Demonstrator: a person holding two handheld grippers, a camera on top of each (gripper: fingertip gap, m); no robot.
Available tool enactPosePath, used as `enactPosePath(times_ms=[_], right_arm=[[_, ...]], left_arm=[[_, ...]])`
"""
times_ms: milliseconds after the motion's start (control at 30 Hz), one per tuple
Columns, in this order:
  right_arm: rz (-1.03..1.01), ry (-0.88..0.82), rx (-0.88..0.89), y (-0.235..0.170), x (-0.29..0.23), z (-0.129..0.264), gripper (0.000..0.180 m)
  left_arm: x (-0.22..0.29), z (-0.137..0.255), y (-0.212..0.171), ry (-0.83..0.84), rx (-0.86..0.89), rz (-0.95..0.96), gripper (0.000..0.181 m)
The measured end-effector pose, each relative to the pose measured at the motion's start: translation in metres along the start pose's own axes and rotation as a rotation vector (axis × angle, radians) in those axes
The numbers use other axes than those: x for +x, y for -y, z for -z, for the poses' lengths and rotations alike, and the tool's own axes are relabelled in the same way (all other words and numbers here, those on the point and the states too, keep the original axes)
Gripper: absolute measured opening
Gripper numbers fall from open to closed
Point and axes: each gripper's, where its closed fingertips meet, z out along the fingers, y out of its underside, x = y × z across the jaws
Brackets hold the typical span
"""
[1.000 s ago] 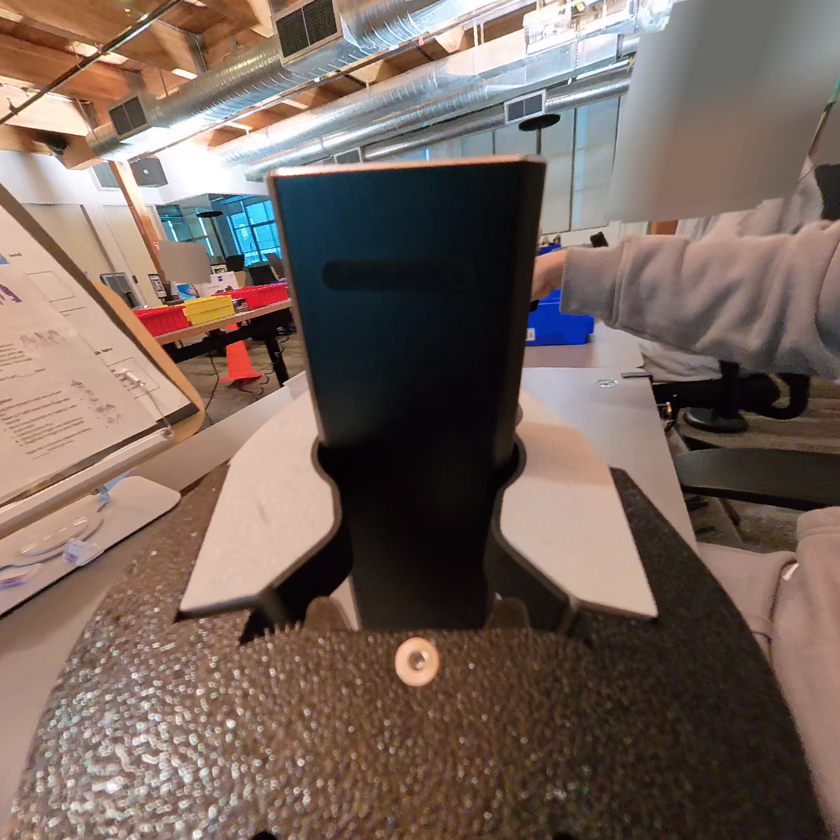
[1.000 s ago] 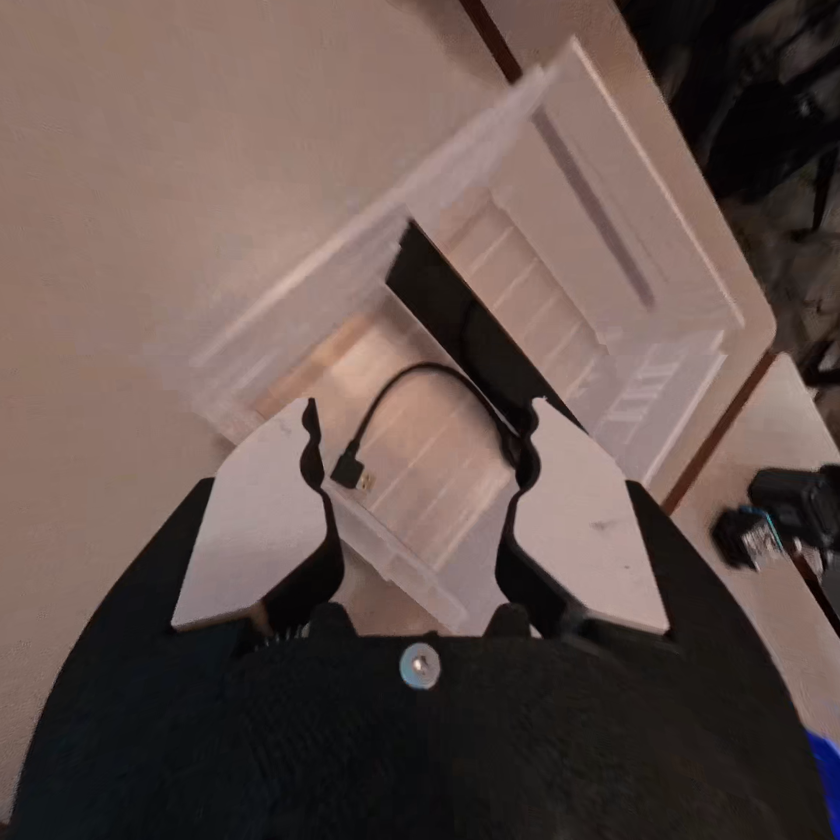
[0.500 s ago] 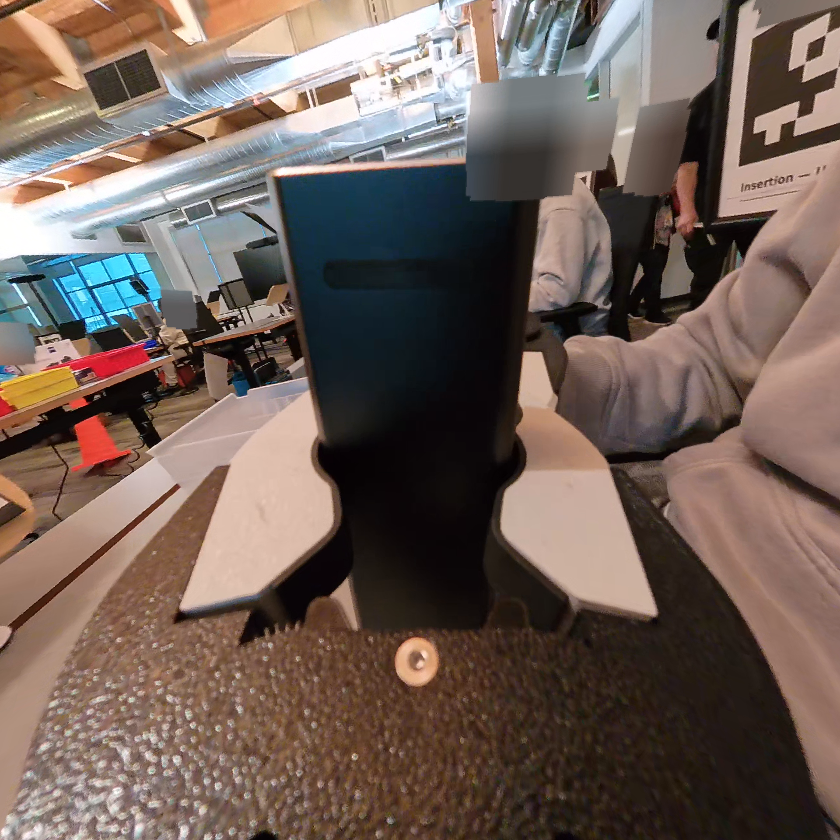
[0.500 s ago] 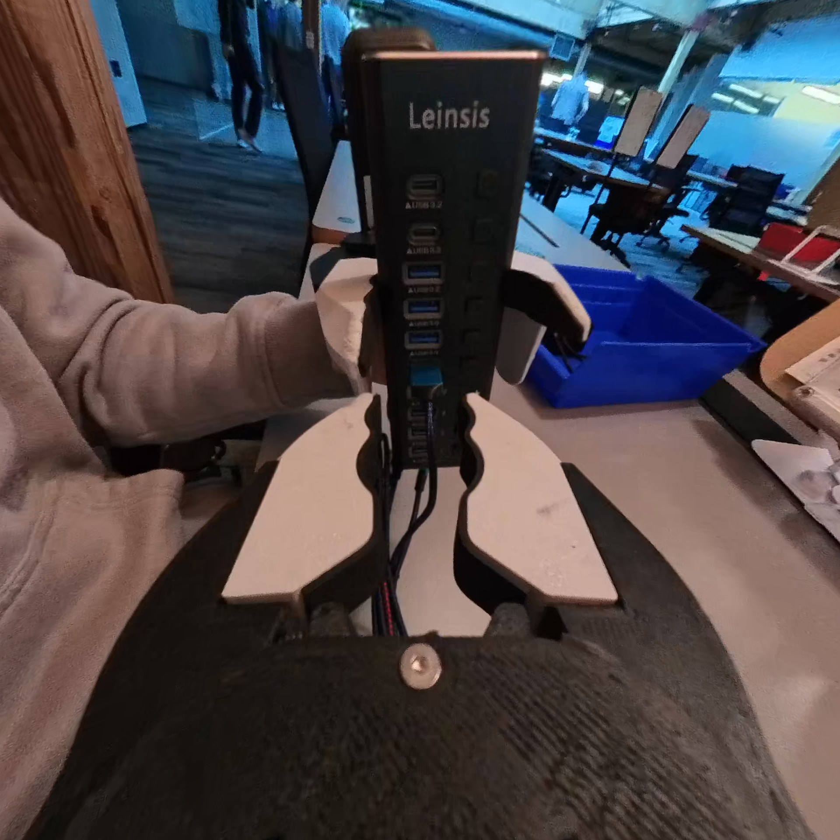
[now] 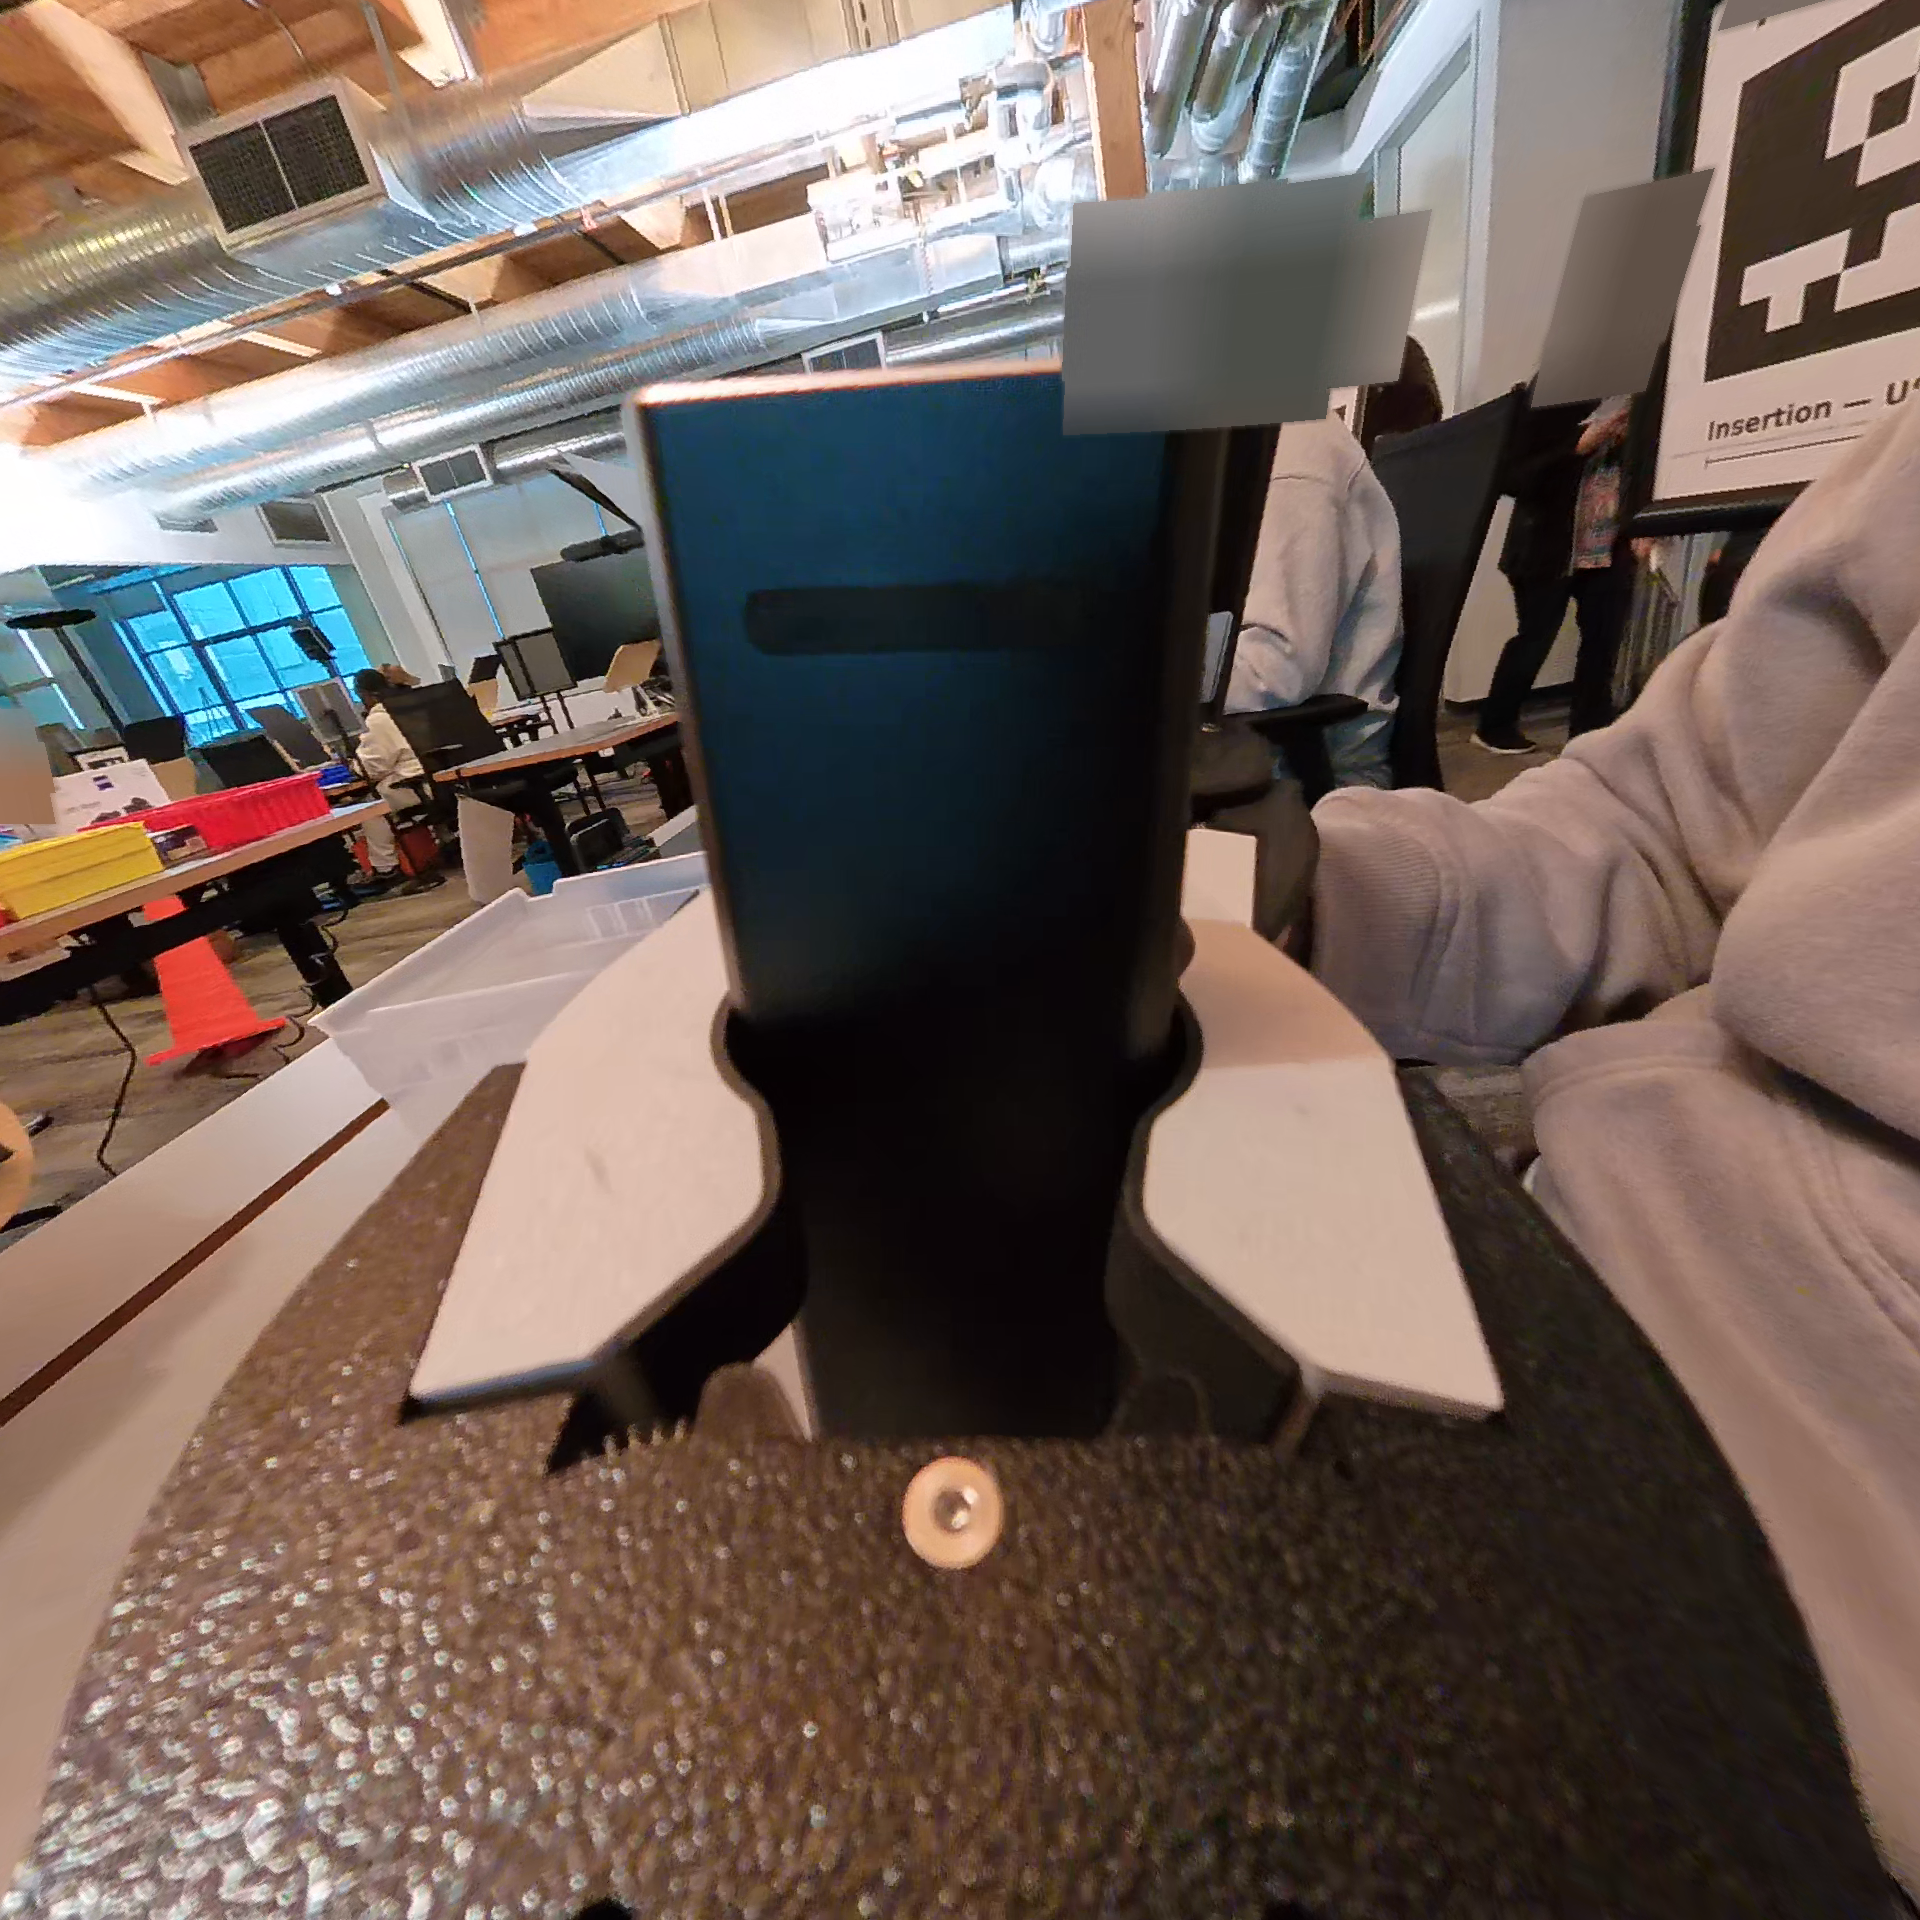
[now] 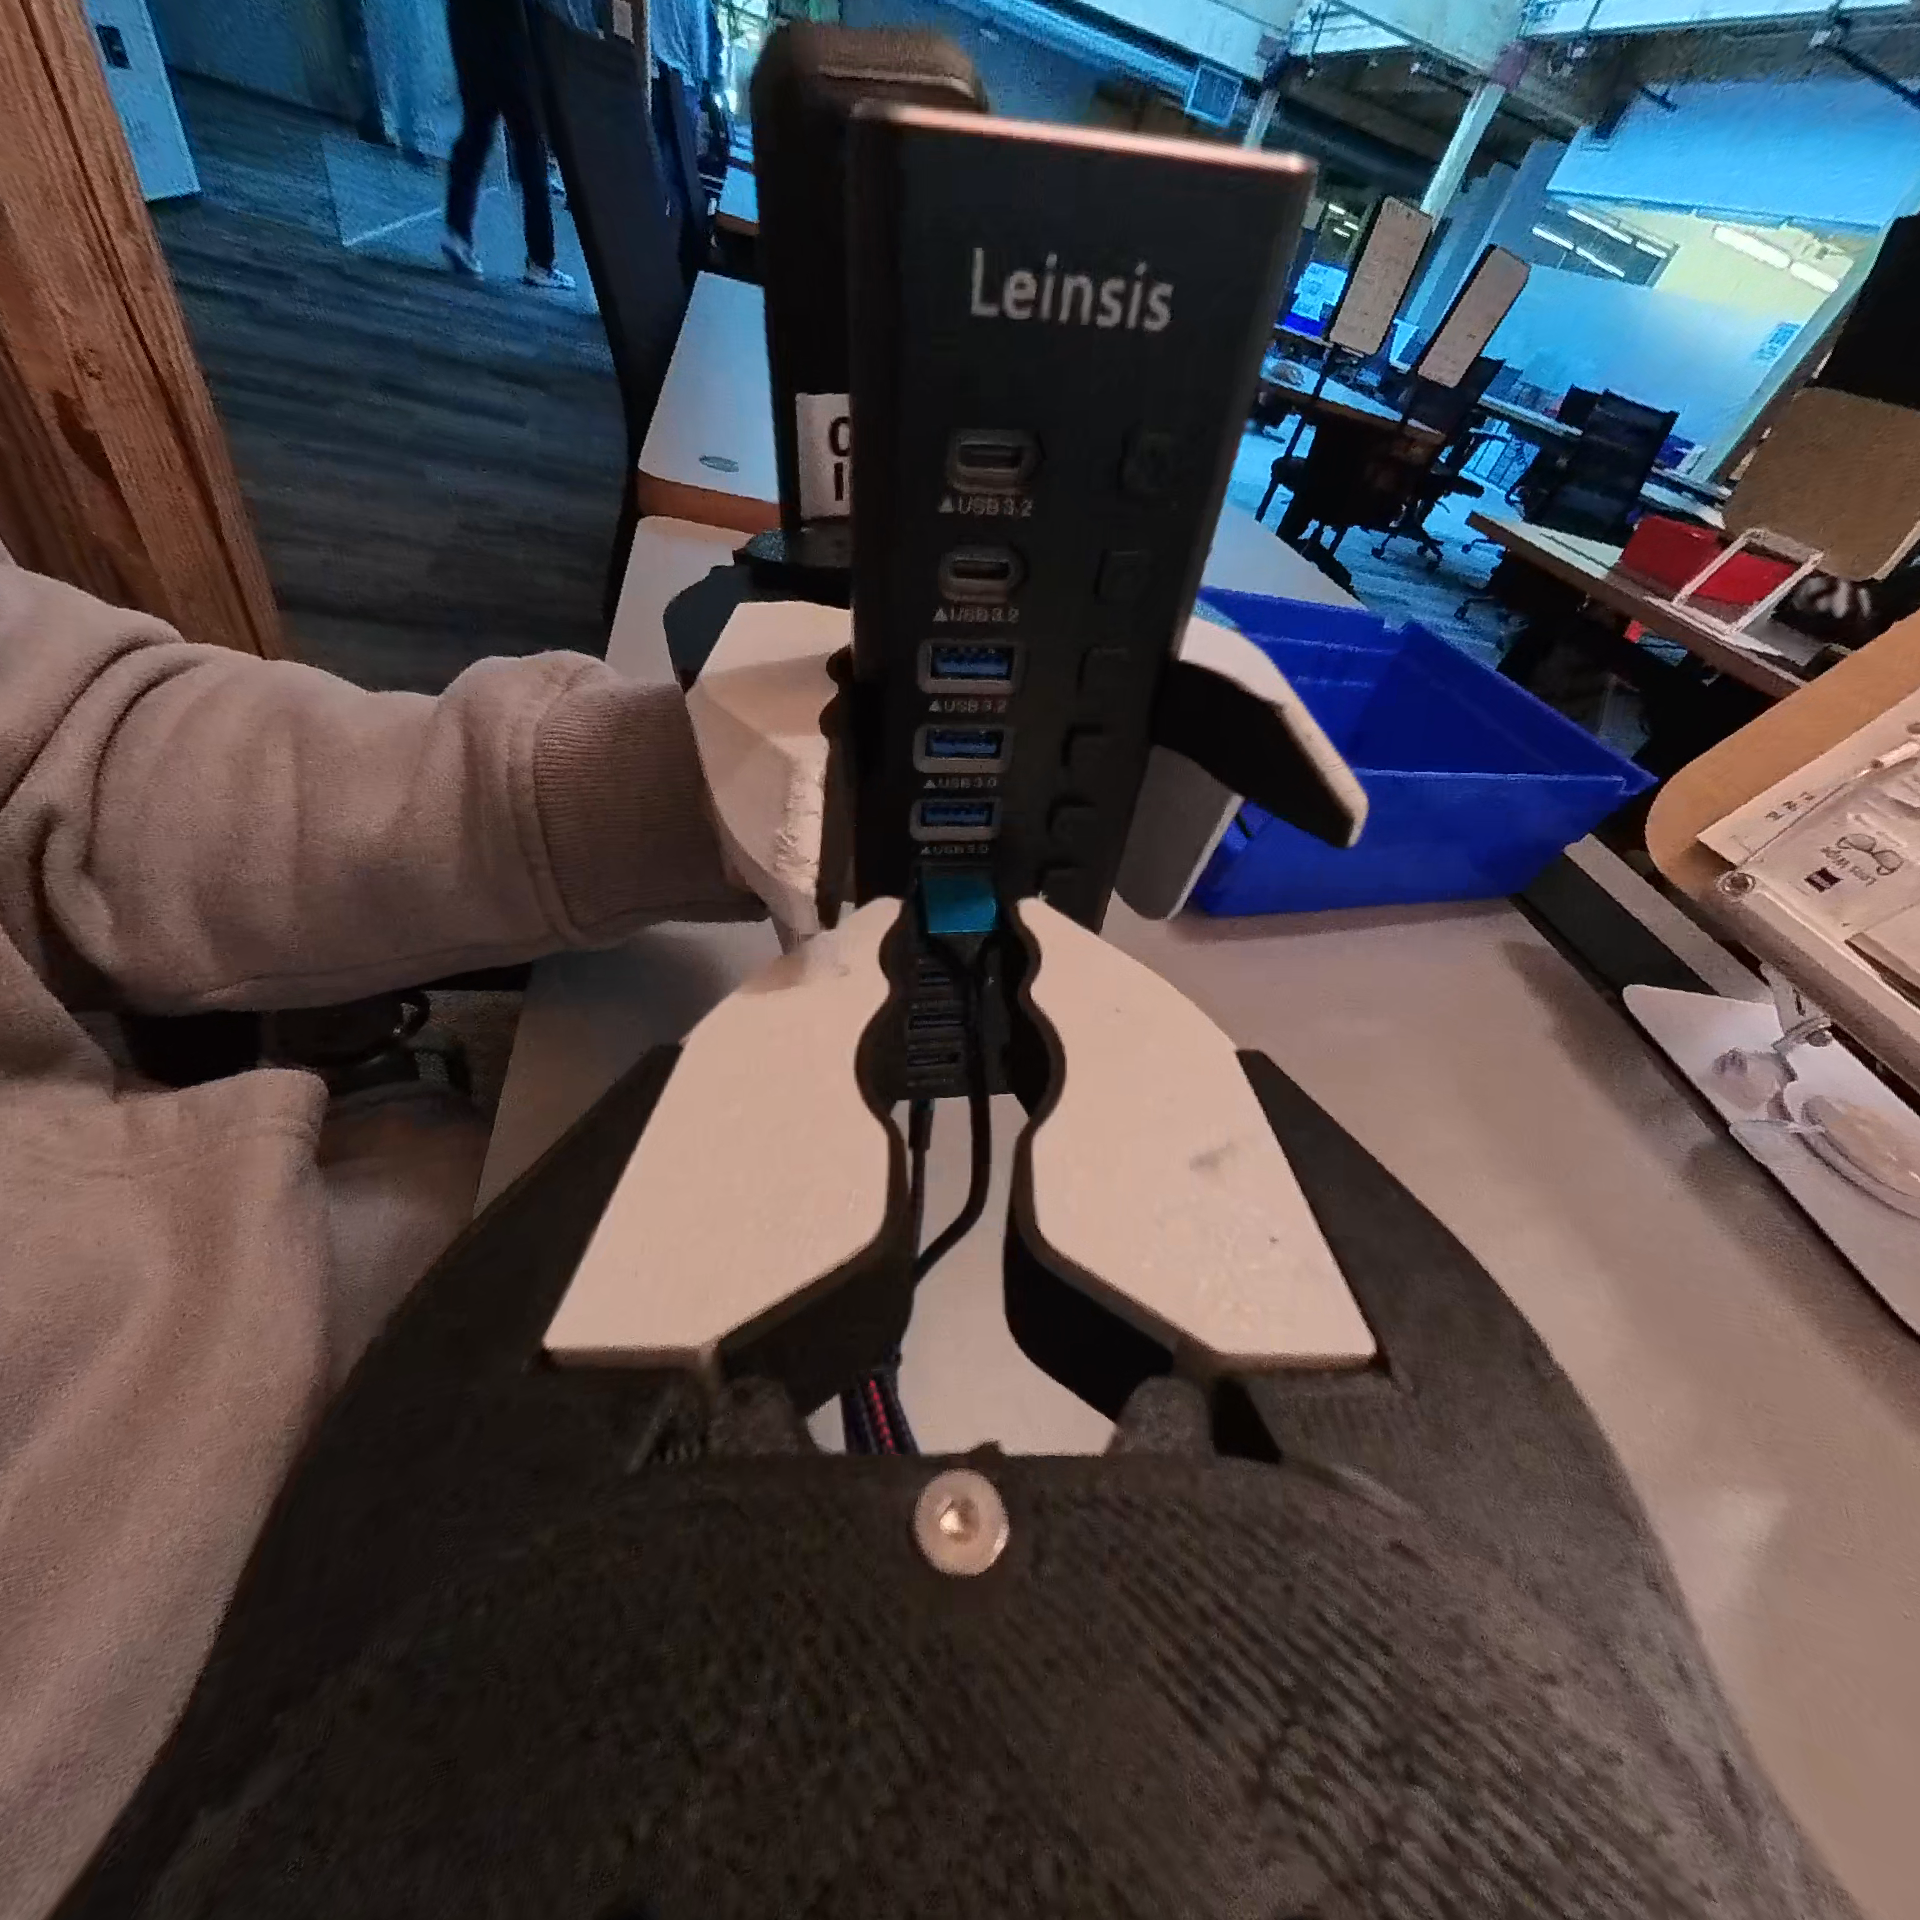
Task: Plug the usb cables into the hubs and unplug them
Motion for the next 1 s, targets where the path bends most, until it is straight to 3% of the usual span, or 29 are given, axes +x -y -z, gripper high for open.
enactPosePath(times_ms=[500,900,1000], right_arm=[[0.106,0.061,-0.293,-0.013,-0.003,0.034,0.015],[0.038,0.052,-0.269,-0.011,-0.008,0.051,0.014],[0.030,0.053,-0.250,-0.011,-0.005,0.051,0.014]], left_arm=[[0.014,-0.017,-0.016,-0.052,-0.122,-0.012,0.073],[0.023,-0.030,-0.019,-0.082,-0.166,-0.008,0.072],[0.020,-0.024,-0.028,-0.049,-0.247,-0.086,0.072]])
